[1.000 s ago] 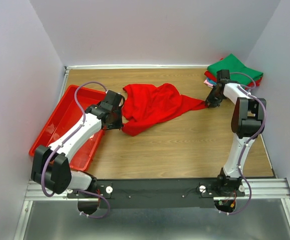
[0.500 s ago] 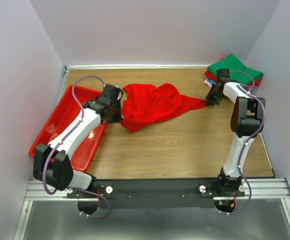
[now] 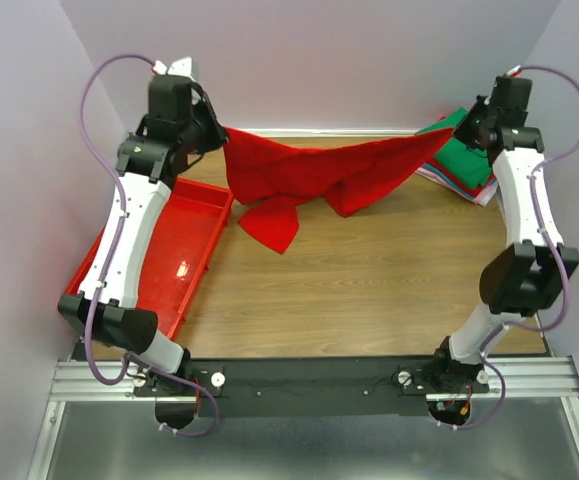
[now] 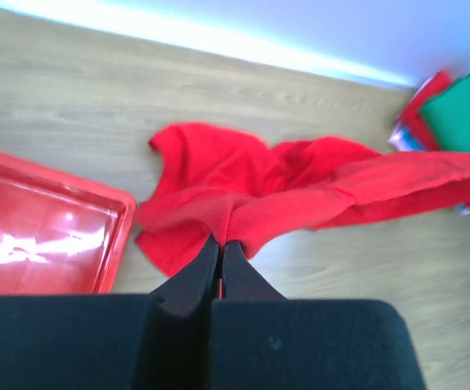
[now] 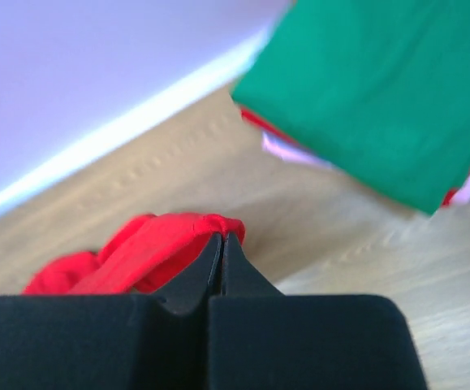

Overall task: Fold and stack the t-shirts
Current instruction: Flatten the tshirt out

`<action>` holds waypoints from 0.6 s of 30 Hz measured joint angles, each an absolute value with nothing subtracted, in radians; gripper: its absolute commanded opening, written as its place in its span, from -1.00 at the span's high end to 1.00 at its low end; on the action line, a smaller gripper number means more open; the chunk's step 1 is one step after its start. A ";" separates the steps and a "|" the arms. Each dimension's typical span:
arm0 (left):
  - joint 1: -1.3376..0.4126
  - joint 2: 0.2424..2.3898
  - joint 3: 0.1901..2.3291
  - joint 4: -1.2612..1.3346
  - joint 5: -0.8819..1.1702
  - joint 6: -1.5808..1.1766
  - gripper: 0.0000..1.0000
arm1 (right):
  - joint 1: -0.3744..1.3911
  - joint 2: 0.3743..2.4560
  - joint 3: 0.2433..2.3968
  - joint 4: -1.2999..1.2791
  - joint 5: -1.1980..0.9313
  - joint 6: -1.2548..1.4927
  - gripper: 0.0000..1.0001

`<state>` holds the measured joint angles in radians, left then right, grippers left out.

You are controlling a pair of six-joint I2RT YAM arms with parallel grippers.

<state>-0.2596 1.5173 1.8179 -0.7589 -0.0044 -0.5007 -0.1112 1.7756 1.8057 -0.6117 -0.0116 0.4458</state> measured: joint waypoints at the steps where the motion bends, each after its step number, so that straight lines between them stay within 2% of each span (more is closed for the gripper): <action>1: -0.246 1.527 1.871 -0.777 0.009 -0.501 1.00 | -0.111 1.751 1.818 -0.611 -0.004 0.437 0.98; 4: -0.212 1.549 2.033 -0.792 0.063 -0.509 1.00 | -0.110 1.671 1.864 -0.611 0.031 0.391 0.97; 9: -0.172 1.531 2.185 -0.787 0.138 -0.539 1.00 | -0.110 1.548 1.929 -0.613 0.120 0.323 0.97; 18: -0.163 1.367 2.204 -0.737 0.198 -0.606 1.00 | -0.110 1.354 2.033 -0.597 0.249 0.292 0.98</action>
<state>-0.1627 1.3670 2.2036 -0.7368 0.1978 -0.6064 -0.1104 1.3537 2.0331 -0.5972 0.2493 0.2920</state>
